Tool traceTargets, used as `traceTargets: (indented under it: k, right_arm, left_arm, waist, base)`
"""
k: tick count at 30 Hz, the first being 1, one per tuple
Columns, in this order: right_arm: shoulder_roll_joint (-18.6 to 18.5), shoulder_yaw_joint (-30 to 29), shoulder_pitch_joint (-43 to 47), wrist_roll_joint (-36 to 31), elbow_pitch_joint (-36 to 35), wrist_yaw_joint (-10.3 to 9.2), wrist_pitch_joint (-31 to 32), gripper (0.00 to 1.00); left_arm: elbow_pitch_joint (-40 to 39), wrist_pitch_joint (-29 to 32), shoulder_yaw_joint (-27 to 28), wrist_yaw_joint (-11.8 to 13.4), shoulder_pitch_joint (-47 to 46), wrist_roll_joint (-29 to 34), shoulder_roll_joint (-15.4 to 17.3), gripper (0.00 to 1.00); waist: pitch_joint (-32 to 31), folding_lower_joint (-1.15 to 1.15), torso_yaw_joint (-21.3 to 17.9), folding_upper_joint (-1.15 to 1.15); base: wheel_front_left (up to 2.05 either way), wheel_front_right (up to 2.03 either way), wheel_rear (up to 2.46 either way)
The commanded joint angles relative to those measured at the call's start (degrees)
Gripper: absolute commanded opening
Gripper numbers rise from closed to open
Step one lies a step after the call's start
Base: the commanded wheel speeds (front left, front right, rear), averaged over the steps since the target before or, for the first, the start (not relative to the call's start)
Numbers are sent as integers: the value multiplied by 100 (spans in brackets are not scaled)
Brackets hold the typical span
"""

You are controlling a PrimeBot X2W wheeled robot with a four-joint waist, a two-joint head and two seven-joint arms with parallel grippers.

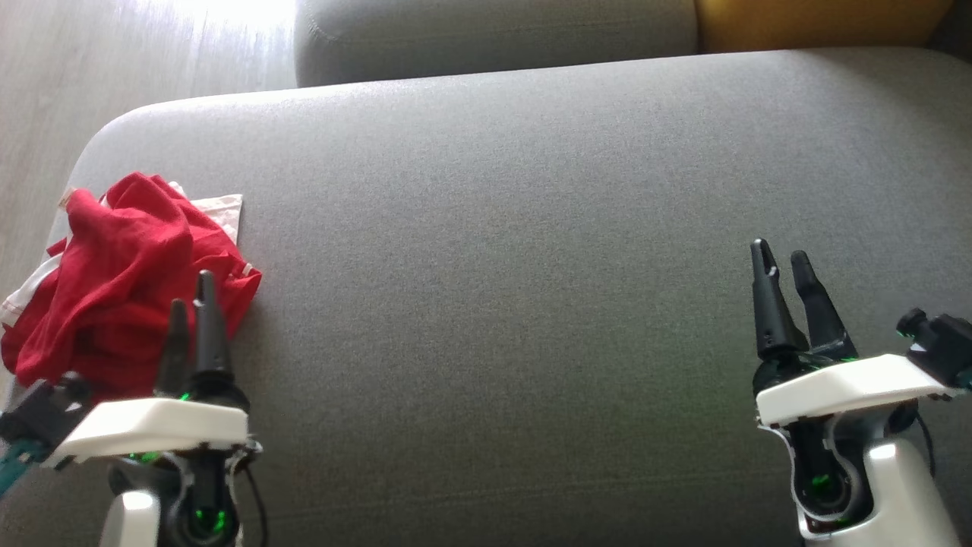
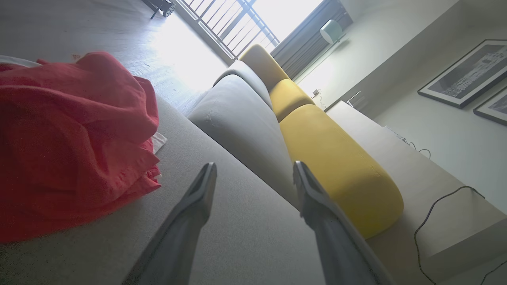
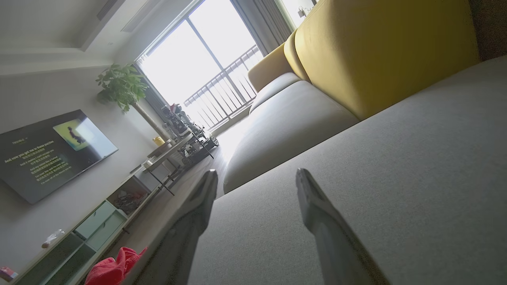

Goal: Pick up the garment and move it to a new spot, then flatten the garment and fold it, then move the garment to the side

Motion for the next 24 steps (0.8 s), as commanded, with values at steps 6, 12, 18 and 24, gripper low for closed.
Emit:
traceTargets:
  k: [6,12,18,24]
  right_arm:
    - [-55,128,-249,-411,-341,-1,-150,100]
    - [-58,145,-221,-898,-453,-1,-252,100]
    - [-62,130,-228,-1464,-528,-1,-370,100]
    - [-65,195,-237,-1903,-583,-1,-472,100]
  left_arm:
    - [-100,-139,-194,1,-219,737,83,100]
    - [-125,-239,-543,194,-236,1569,224,100]
    - [-123,-357,-1070,663,-288,2250,526,100]
    - [100,-457,-1530,1089,-313,2741,796,100]
  waist:
    - [-1,-1,-12,0]
    - [20,-1,-20,0]
    - [20,-1,-22,0]
    - [7,-1,-31,0]
  base:
    - [0,0,0]
    - [0,0,0]
    - [0,0,0]
    - [0,0,0]
